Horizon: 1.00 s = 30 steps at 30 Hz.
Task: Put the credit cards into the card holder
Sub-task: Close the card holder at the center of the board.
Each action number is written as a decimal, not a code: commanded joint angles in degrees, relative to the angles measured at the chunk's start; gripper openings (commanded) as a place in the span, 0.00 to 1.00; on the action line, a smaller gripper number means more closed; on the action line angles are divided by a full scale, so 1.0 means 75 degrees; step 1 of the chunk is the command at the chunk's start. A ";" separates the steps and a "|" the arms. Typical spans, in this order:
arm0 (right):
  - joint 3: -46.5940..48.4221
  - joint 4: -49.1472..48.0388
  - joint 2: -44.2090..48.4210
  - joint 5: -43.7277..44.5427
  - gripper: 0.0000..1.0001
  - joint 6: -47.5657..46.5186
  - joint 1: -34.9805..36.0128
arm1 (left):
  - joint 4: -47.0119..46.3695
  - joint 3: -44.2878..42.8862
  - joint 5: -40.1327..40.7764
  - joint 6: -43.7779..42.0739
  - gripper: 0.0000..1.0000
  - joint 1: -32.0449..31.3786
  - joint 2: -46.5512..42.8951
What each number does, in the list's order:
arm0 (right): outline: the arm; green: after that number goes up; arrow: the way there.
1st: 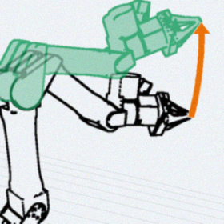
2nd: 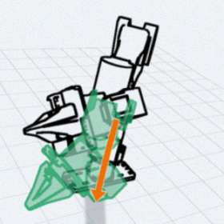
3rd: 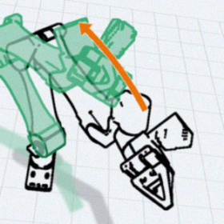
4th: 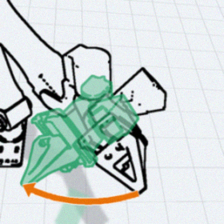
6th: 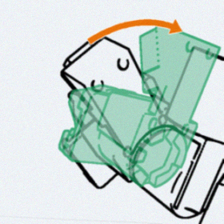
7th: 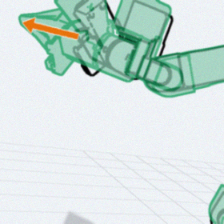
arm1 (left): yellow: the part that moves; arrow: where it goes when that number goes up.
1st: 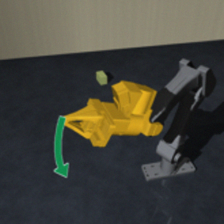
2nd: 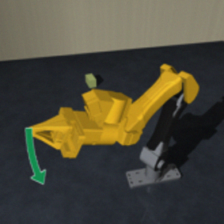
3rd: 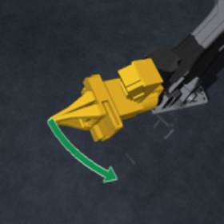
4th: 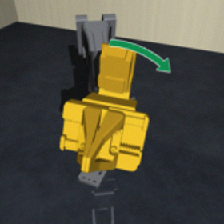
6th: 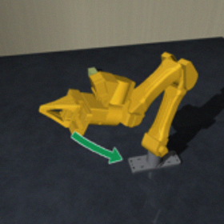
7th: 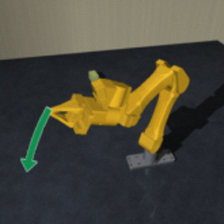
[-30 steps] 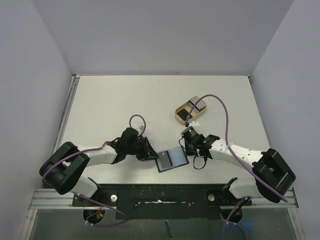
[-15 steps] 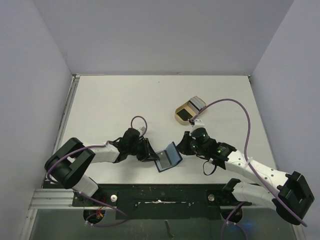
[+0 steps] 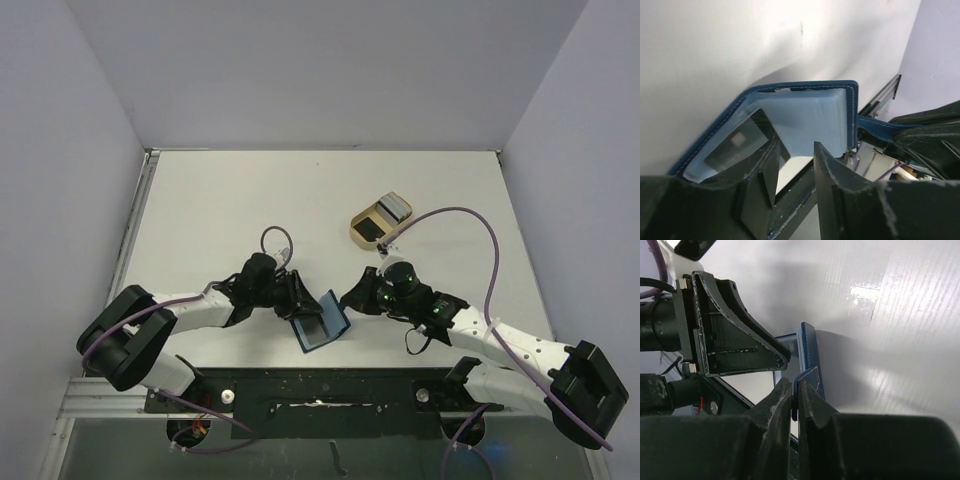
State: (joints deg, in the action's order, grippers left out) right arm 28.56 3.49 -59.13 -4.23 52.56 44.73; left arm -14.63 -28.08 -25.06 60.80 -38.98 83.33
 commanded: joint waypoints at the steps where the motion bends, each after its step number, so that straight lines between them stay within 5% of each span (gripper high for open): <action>1: -0.0054 -0.0932 0.0242 -0.0110 0.00 0.0428 0.0040 | -0.1021 -0.0206 -0.0568 0.0308 0.33 -0.0097 -0.0086; 15: -0.0396 -0.1291 0.1064 0.0376 0.00 0.1245 0.0222 | -0.2163 -0.0012 -0.1065 0.0570 0.41 -0.0126 0.0205; 30: -0.0506 -0.1296 0.0900 0.0607 0.00 0.1267 0.0399 | -0.2258 0.0052 -0.0948 0.0496 0.36 -0.0109 0.0530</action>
State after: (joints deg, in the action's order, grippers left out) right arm 25.23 -2.15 -53.15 -1.89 61.84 47.35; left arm -28.14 -27.51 -31.77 65.17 -39.66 88.16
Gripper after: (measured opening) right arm 0.073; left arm 0.378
